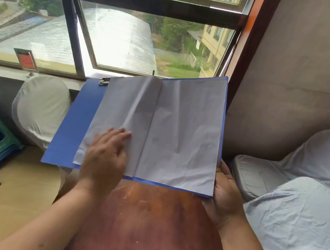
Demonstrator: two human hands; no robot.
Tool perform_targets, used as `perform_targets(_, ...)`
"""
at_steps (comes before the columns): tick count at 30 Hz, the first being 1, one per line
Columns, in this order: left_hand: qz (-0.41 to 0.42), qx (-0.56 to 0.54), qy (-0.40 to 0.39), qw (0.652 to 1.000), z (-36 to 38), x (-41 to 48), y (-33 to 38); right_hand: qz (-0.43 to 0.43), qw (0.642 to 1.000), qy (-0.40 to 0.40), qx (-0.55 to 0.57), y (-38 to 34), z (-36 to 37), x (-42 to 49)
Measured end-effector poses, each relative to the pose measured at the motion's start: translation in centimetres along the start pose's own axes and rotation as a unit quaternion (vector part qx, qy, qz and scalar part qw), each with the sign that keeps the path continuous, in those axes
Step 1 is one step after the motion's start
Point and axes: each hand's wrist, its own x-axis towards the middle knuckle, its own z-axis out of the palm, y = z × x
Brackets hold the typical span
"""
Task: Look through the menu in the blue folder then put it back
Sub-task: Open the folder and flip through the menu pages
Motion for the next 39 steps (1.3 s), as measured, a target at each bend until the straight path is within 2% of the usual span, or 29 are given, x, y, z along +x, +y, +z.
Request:
perform_targets(3, 0.165, 0.073, -0.017, 0.983, 1.0, 0.1, 3.4, 0.009, 1.0, 0.012, -0.013, 0.5, 0.4, -0.1)
perform_targets(6, 0.254, 0.019, -0.072, 0.964, 1.9, -0.2, 6.4, 0.008, 1.0, 0.001, -0.027, 0.8, 1.2, 0.1)
perform_targets(9, 0.286, 0.024, -0.189, 0.939, 3.0, -1.0, 8.1, -0.002, 0.999, -0.045, 0.023, 0.7, 1.9, -0.2)
perform_targets(12, 0.295, 0.039, -0.234, 0.926, 4.0, -1.3, 8.3, 0.012, 0.997, -0.056, 0.05, 0.3, 1.8, 0.0)
perform_targets(16, 0.293, 0.032, -0.217, 0.93, 3.9, -1.1, 8.8, 0.016, 0.997, -0.068, 0.042, -0.3, 1.7, 0.0)
perform_targets(21, 0.31, -0.014, -0.142, 0.94, 3.6, -1.1, 9.6, 0.017, 0.999, -0.047, 0.02, -0.7, 1.0, 0.2)
perform_targets(27, 0.22, -0.056, -0.088, 0.97, 3.1, -0.7, 9.1, -0.009, 0.999, -0.009, -0.035, -1.5, 1.9, -0.1)
perform_targets(30, 0.054, -0.171, -0.074, 0.981, 2.2, -0.6, 7.2, -0.008, 0.999, 0.001, -0.047, -2.1, 2.2, -0.5)
perform_targets(32, -0.078, -0.325, -0.051, 0.941, 1.2, -0.3, 5.6, -0.008, 0.999, 0.002, -0.05, -2.6, 2.0, -0.7)
perform_targets(34, -0.18, -0.417, -0.002, 0.891, 0.0, 0.0, 3.4, -0.005, 0.998, -0.016, -0.053, -3.2, 1.7, -0.9)
perform_targets(36, -0.242, -0.447, 0.043, 0.86, -1.1, 0.3, 1.0, -0.003, 0.998, -0.027, -0.059, -3.7, 1.6, -1.0)
perform_targets(39, -0.294, -0.428, 0.086, 0.85, -1.9, 0.5, -2.1, -0.004, 0.998, -0.01, -0.056, -4.1, 1.6, -0.9)
